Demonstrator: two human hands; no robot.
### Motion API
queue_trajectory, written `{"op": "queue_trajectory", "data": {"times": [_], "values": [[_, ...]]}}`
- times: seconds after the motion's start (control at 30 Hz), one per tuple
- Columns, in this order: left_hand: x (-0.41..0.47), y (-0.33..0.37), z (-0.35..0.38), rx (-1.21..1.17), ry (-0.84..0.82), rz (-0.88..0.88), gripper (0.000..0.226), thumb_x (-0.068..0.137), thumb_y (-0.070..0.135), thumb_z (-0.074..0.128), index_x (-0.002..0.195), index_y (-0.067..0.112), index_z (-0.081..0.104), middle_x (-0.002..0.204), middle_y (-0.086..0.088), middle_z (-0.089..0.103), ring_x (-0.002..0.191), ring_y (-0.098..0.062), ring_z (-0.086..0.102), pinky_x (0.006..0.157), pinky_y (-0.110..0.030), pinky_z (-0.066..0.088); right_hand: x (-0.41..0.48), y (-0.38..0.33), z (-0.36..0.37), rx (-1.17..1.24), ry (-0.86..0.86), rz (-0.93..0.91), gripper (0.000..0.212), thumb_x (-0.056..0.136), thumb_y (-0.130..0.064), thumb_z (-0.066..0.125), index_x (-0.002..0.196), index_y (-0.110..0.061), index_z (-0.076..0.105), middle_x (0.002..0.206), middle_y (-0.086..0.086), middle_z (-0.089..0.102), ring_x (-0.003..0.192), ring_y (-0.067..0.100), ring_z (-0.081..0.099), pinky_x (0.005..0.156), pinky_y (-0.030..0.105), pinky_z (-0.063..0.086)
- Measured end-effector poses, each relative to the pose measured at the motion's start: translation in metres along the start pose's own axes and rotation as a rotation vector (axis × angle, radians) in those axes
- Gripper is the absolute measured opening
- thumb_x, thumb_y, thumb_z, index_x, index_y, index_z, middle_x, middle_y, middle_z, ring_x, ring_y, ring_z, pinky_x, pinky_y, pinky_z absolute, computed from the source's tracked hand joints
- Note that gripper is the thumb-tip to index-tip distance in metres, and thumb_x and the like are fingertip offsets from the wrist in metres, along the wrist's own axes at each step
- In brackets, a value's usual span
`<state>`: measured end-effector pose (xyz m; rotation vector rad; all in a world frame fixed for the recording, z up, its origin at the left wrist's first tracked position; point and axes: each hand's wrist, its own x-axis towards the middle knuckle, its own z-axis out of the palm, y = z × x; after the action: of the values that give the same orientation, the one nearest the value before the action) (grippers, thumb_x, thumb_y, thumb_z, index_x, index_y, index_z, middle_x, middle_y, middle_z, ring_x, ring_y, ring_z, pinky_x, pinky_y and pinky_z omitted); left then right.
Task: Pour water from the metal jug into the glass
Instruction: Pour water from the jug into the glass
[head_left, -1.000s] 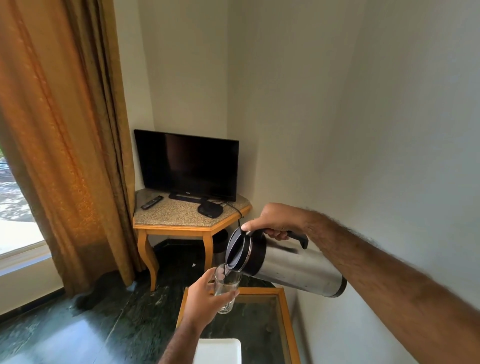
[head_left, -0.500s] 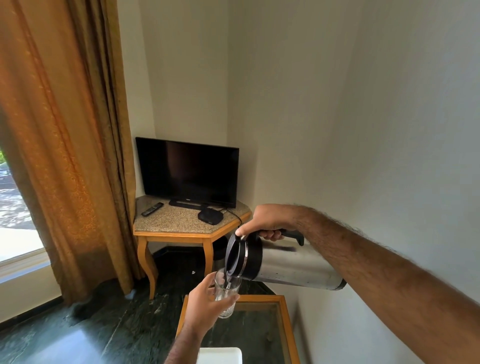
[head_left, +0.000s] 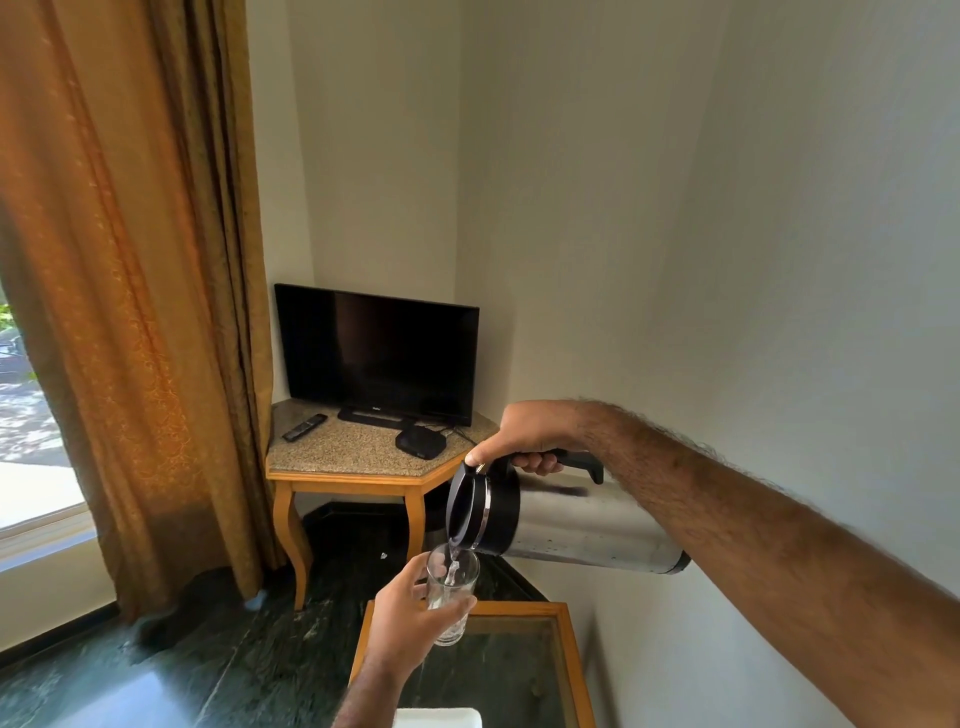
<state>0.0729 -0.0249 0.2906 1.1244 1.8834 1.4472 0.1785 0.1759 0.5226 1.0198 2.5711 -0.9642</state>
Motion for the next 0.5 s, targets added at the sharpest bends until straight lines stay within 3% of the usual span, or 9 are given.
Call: {"op": "queue_trajectory", "data": {"times": [0.2,0.5], "values": [[0.0,0.0,-0.001,-0.014,0.015,0.007,0.053,0.068,0.037,0.094,0.109,0.047,0.063,0.103,0.023,0.074,0.099,0.002,0.064,0.071,-0.01,0.045,0.002,-0.009,-0.002,-0.031,0.005,0.005,0.061,0.086,-0.062,0.074,0.038,-0.025,0.065,0.043,-0.008,0.054,0.035,0.009,0.048,0.041,0.019,0.042],[0.001,0.003,-0.004,-0.036,-0.001,0.006,0.055,0.069,0.034,0.094,0.115,0.038,0.065,0.107,0.018,0.075,0.1,-0.001,0.066,0.072,-0.012,0.05,0.0,-0.015,-0.003,-0.026,0.044,-0.017,0.063,0.087,-0.061,0.074,0.036,-0.026,0.063,0.042,-0.009,0.054,0.034,0.008,0.048,0.039,0.018,0.042]]}}
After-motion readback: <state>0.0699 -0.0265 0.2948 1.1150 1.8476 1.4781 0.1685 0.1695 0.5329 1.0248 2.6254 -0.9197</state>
